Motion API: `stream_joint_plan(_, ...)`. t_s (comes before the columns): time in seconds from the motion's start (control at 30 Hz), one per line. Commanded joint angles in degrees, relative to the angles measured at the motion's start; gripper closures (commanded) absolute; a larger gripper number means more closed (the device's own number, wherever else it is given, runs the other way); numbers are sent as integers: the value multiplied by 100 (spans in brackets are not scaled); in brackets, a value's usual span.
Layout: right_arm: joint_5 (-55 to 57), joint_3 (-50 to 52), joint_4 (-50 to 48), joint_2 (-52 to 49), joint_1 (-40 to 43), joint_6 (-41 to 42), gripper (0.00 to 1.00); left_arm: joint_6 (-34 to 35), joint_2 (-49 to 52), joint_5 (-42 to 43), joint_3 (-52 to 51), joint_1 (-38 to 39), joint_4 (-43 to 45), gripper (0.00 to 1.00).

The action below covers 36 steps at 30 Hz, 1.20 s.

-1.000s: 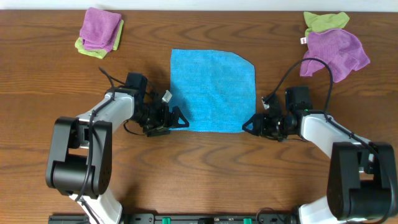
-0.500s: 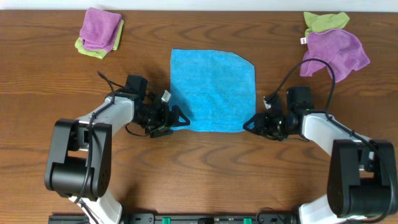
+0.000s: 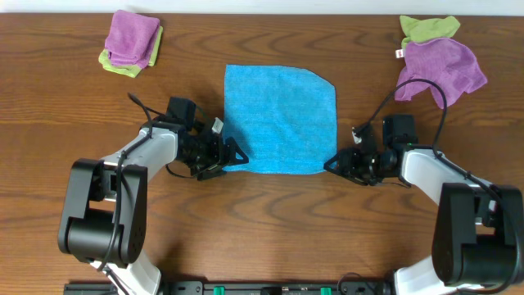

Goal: Fold the cloth
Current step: 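Lift the bottom edge with both grippers and fold it up over the top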

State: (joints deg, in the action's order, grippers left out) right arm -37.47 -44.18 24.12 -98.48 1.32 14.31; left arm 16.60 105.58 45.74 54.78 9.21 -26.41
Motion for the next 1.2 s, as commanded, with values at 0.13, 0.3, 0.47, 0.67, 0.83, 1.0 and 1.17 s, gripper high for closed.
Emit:
stream_joint_plan(0.13,721,122,-258,-195,74,343,57,149,380,-1615,-251,-55,133,21)
stream_joint_plan(0.3,699,122,-345,-197,74,417,59,227,380,-1615,-251,-55,164,22)
stream_joint_plan(0.47,588,122,-337,-197,46,439,70,232,380,-1613,-251,-17,162,33)
stream_joint_plan(0.67,562,122,-339,-197,-13,546,91,299,380,-1550,-251,35,164,64)
stream_joint_plan(0.83,282,122,-341,-197,-13,564,99,319,380,-1515,-251,35,166,91)
stream_joint_plan(1.0,-94,105,-337,-192,-11,564,99,317,380,-1362,-249,33,184,94)
stream_joint_plan(1.17,-201,-101,22,-164,-11,533,99,282,378,-977,-168,-20,155,94)
